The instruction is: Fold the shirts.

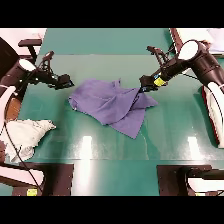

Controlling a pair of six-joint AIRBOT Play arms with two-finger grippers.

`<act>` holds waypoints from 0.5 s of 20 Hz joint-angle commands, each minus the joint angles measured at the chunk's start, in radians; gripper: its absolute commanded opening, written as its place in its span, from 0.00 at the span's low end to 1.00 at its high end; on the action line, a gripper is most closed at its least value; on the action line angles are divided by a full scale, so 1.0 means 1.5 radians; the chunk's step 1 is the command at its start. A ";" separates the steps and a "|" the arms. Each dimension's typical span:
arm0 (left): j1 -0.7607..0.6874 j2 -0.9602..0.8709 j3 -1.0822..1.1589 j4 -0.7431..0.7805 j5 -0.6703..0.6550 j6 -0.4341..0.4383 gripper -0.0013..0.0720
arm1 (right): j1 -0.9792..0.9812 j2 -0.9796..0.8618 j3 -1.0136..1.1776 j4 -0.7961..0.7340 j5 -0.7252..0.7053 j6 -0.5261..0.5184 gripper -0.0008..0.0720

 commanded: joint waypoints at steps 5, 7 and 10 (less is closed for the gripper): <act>-0.015 -0.089 0.024 0.002 0.004 0.017 0.87 | 0.001 0.000 0.000 0.024 -0.009 0.000 0.04; -0.037 -0.094 0.023 0.000 0.007 0.017 0.87 | 0.001 0.000 0.000 0.024 -0.009 0.000 0.04; -0.065 -0.094 0.024 -0.001 0.009 0.017 0.86 | 0.001 0.000 0.000 0.024 -0.009 0.000 0.04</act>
